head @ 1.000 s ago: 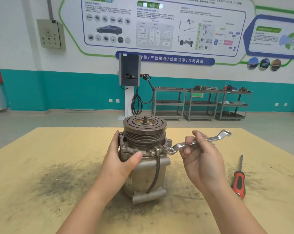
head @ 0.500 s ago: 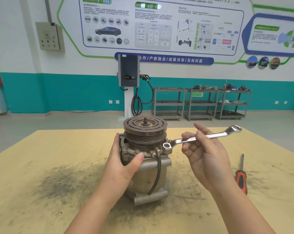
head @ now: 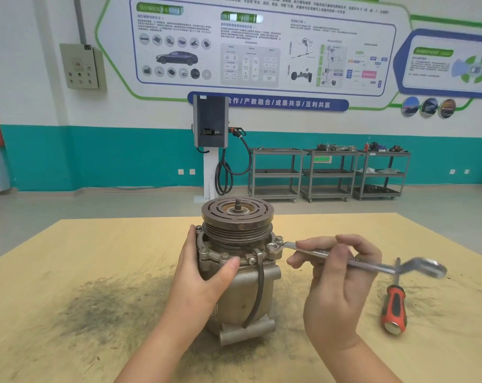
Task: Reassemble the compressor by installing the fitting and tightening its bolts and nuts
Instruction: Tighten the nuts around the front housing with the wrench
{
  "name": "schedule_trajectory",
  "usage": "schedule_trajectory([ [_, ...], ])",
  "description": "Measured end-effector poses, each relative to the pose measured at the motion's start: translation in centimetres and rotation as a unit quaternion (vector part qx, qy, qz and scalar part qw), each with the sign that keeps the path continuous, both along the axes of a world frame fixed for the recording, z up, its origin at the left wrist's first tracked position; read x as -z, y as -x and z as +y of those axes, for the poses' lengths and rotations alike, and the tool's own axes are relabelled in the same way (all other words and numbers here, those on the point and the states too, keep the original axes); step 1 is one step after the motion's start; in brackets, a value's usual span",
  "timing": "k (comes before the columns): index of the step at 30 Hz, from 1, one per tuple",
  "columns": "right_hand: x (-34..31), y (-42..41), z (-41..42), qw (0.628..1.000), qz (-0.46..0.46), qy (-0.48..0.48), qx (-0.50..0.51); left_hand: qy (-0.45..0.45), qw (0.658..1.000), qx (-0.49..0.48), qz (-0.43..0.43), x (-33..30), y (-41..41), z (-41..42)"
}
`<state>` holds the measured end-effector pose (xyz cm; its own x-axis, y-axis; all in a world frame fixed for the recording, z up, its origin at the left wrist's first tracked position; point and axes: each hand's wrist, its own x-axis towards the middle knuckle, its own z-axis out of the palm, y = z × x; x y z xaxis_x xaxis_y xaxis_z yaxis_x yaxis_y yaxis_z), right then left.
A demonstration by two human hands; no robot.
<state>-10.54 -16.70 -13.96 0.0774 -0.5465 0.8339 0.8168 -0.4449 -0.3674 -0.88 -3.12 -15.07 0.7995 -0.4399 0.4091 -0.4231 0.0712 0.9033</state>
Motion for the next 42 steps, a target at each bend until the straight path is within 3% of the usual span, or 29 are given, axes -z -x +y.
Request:
schedule_trajectory([
  [5, 0.5, 0.1, 1.4, 0.964, 0.078, 0.234, 0.103, 0.005, 1.0, -0.002, 0.001, 0.1, -0.1, -0.1],
  [10, -0.2, 0.3, 1.9, 0.934, 0.142, 0.303, 0.123, 0.006, 1.0, -0.002, 0.004, 0.3, -0.2, -0.1],
  [12, -1.0, 0.9, 1.6, 0.954, 0.134, 0.254, 0.087, 0.009, 1.0, 0.002, 0.004, 0.5, -0.3, -0.1],
  [14, -1.8, 1.4, 1.2, 0.985, 0.111, 0.126, 0.033, 0.006, 1.0, -0.001, 0.007, 0.5, -0.3, -0.1],
  [17, -2.3, 1.6, 0.1, 0.993, 0.11, -0.025, -0.036, 0.001, 1.0, -0.013, 0.007, 0.2, -0.6, 0.0],
  [23, -3.2, 1.7, -1.3, 0.965, 0.149, -0.14, -0.166, 0.003, 1.0, -0.017, 0.004, 0.0, -1.6, 0.3],
  [28, -3.4, 1.2, -3.0, 0.894, 0.173, -0.27, -0.313, 0.011, 1.0, -0.005, -0.001, 0.0, -1.7, 0.0],
  [30, -3.0, 0.9, -2.9, 0.881, 0.172, -0.29, -0.332, 0.002, 1.0, -0.012, -0.016, 0.3, -1.7, -0.1],
  [38, -2.6, 0.5, -2.9, 0.905, 0.159, -0.255, -0.3, 0.007, 1.0, 0.002, -0.019, 0.5, -1.7, 0.0],
  [42, -1.7, 0.8, -1.2, 0.947, 0.092, -0.232, -0.201, 0.01, 1.0, 0.003, -0.017, 0.6, -1.8, 0.2],
])
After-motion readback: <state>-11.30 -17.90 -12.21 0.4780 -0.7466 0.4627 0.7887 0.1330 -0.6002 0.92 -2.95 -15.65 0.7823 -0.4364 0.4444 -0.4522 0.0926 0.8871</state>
